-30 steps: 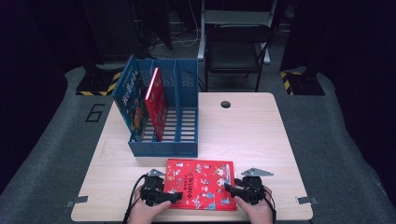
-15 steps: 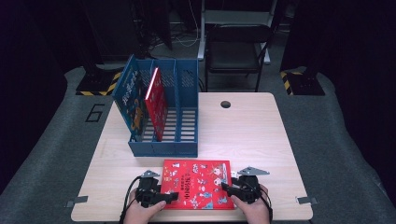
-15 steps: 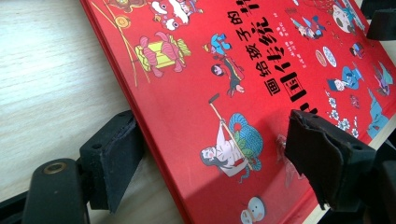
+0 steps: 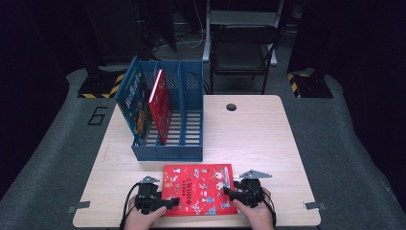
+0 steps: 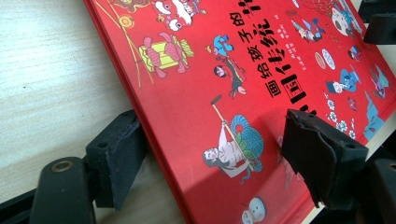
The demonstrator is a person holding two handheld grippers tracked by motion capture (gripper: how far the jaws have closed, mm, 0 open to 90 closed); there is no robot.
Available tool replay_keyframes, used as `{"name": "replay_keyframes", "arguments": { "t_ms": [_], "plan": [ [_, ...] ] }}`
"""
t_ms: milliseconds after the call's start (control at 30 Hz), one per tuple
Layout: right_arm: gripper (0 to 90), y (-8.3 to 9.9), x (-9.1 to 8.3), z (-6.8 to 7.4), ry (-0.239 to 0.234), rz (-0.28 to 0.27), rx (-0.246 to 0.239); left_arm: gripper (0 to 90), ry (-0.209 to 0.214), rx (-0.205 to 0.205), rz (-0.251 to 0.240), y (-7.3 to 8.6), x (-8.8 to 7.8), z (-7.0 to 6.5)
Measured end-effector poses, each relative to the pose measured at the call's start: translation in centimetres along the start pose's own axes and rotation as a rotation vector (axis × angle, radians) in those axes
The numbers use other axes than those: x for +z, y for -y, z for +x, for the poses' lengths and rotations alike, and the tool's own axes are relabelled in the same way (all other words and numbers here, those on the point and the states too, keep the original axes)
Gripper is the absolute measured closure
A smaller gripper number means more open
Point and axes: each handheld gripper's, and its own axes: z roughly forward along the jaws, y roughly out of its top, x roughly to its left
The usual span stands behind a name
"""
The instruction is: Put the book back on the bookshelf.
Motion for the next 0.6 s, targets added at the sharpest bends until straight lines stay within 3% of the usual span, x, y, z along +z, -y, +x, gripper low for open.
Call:
{"name": "replay_keyframes", "arguments": {
  "t_ms": [367, 600],
  "plan": [
    [54.3, 0.6, -1.2, -0.6, -0.059, 0.07, 0.047, 24.3, 0.005, -0.008, -0.007, 0.1, 0.0, 0.0],
    [54.2, 0.7, -1.0, -0.3, -0.043, 0.073, 0.037, 24.4, 0.009, -0.014, 0.006, 0.0, -0.1, 0.1]
  ]
}}
